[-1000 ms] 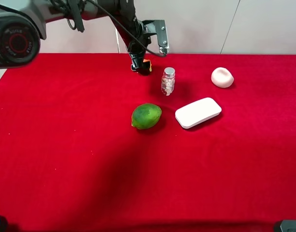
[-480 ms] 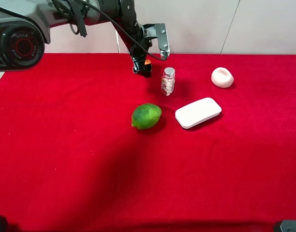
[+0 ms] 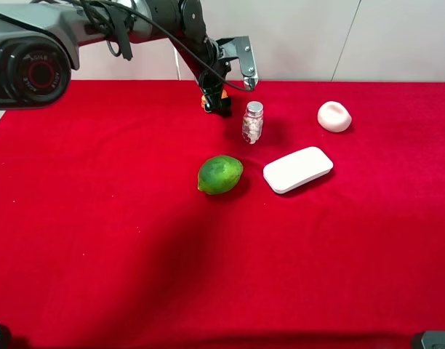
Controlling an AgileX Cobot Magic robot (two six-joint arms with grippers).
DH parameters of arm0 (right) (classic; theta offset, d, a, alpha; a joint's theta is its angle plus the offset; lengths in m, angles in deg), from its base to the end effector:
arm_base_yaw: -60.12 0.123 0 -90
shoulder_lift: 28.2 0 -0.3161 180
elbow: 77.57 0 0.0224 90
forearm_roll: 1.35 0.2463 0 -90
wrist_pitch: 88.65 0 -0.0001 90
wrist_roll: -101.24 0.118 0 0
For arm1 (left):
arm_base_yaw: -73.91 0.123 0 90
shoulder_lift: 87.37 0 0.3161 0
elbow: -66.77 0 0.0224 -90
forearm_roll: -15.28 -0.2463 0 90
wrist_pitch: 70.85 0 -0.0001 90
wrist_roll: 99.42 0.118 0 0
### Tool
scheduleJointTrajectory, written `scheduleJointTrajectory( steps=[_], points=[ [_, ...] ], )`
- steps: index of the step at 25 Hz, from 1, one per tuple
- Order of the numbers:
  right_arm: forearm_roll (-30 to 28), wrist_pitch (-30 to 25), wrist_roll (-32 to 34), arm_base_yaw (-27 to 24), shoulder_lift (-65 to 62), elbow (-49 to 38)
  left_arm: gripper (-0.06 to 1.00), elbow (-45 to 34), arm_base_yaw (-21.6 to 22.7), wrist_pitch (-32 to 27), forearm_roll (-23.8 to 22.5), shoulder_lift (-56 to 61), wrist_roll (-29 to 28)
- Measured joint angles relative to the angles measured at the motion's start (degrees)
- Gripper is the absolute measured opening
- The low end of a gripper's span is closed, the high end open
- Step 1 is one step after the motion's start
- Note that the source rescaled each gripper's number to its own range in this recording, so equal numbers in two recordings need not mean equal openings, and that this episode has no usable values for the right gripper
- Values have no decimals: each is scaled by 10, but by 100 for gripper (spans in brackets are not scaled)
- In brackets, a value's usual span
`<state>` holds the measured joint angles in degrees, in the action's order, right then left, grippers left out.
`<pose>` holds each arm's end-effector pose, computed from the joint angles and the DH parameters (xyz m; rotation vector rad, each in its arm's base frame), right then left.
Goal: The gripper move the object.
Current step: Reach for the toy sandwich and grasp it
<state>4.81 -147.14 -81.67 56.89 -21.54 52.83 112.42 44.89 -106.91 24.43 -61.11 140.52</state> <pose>-0.0142 0.0116 0.2661 0.0031 1.9987 0.0590 0.5139 -0.2978 0.1128 1.6645 1.8715 0.0517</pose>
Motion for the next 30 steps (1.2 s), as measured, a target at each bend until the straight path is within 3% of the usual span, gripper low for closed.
scheduleJointTrajectory(
  steps=[4,30],
  points=[
    [0,0,0,0,0,0,91,1,0,2,19,-14,0],
    [0,1,0,0,0,0,90,3,16,5,32,-23,0]
  ],
)
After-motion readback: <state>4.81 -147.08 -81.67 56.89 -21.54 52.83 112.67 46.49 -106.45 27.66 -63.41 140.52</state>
